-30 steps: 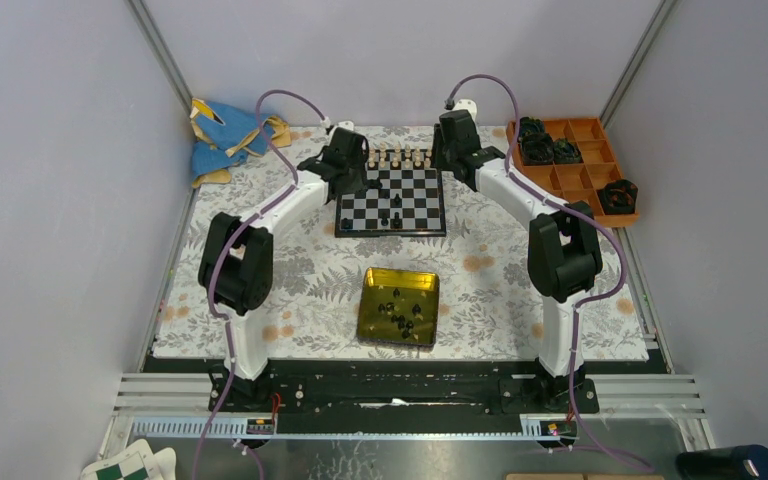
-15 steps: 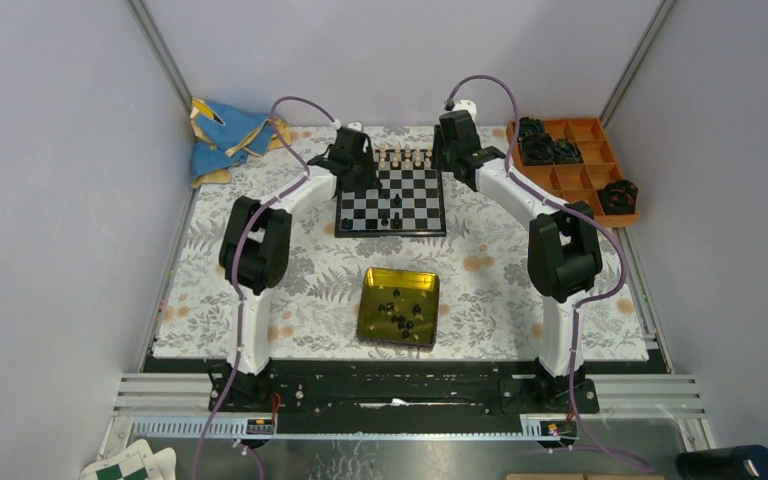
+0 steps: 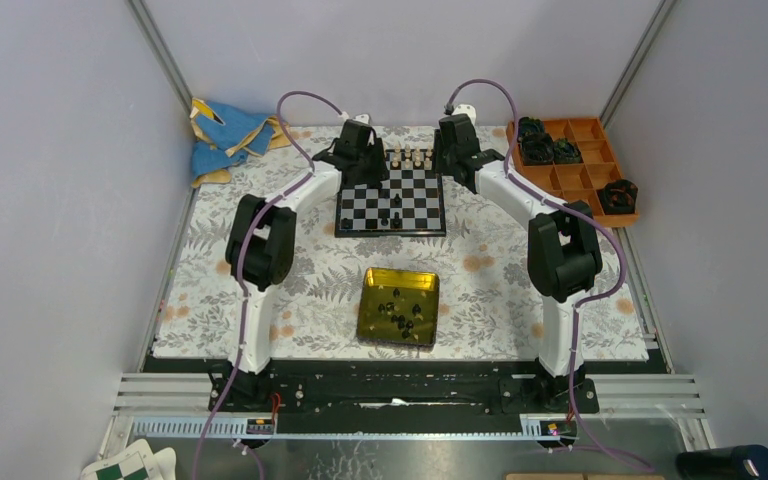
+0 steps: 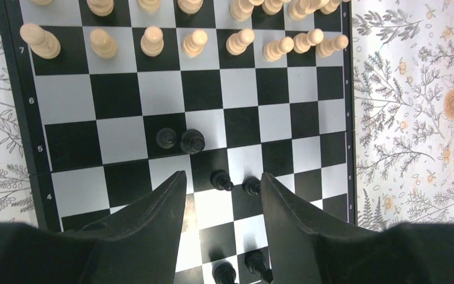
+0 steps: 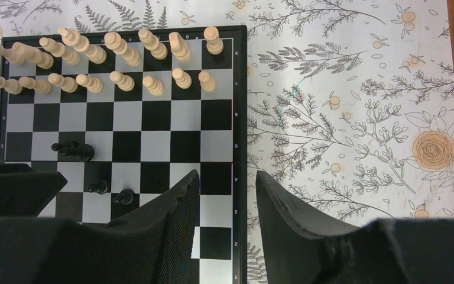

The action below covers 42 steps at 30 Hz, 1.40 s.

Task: Set up the chess pieces on the board
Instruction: Pick up the chess piece from the chessboard.

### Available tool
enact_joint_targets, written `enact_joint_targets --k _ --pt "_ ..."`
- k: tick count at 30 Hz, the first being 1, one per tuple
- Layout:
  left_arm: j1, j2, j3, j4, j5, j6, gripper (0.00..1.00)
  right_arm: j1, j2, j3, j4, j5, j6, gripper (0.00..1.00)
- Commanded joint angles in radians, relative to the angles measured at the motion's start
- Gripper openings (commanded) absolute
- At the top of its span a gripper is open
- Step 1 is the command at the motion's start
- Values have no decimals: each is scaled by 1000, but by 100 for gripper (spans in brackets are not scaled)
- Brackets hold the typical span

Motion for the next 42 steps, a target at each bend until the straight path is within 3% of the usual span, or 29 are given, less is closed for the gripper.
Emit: enact_joint_targets --k 1,42 --pt "-4 29 49 41 12 -23 57 -3 -33 -5 42 -17 -11 47" --pt "-3 137 172 0 -23 8 56 -2 -50 -38 54 -15 -11 46"
